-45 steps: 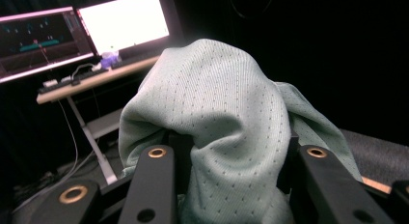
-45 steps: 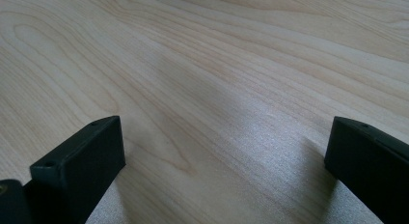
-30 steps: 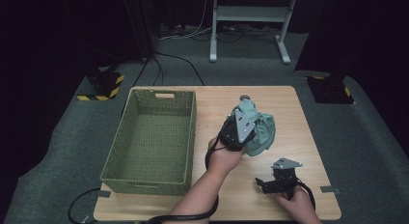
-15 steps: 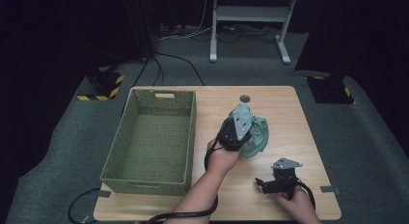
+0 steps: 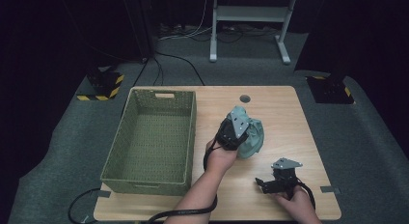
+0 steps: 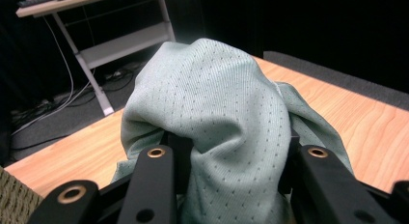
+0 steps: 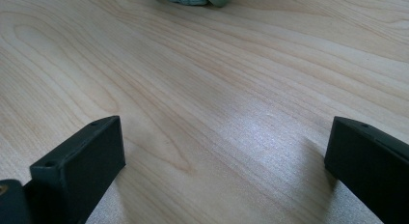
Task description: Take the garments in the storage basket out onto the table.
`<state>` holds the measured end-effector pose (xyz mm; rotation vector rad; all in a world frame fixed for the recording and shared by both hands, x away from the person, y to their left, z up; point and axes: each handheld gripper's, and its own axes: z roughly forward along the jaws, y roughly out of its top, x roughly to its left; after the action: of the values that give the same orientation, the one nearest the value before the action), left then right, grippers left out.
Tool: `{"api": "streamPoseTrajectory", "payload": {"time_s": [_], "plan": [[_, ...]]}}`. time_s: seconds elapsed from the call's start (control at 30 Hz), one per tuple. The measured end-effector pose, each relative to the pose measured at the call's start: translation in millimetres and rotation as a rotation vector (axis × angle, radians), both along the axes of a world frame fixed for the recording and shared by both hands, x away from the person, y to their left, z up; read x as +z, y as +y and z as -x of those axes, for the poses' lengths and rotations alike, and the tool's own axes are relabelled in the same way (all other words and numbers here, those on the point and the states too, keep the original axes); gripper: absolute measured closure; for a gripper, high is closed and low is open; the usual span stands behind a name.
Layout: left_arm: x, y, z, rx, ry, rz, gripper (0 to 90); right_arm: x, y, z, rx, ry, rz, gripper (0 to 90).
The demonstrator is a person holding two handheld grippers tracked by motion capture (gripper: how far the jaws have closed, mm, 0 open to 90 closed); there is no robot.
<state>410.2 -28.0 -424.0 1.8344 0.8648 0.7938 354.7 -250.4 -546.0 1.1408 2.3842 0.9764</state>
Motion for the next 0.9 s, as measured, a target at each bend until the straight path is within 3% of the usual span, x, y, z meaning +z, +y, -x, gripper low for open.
{"api": "streamPoseTrajectory", "payload": {"time_s": [0.2,0.5,0.9], "plan": [[-6.4,0.4,-4.1,0.005,0.039,-0.011,63.7,0.0,0.1,0.1,0.0,0.001,0.0,0.0],[-10.8,-1.1,-7.7,0.014,0.057,-0.036,63.4,0.1,-0.8,-0.3,0.0,0.001,-0.007,0.0],[-25.9,-6.9,-18.1,0.014,0.12,-0.073,63.0,0.1,-0.9,-0.2,0.002,0.003,-0.012,0.0]]}}
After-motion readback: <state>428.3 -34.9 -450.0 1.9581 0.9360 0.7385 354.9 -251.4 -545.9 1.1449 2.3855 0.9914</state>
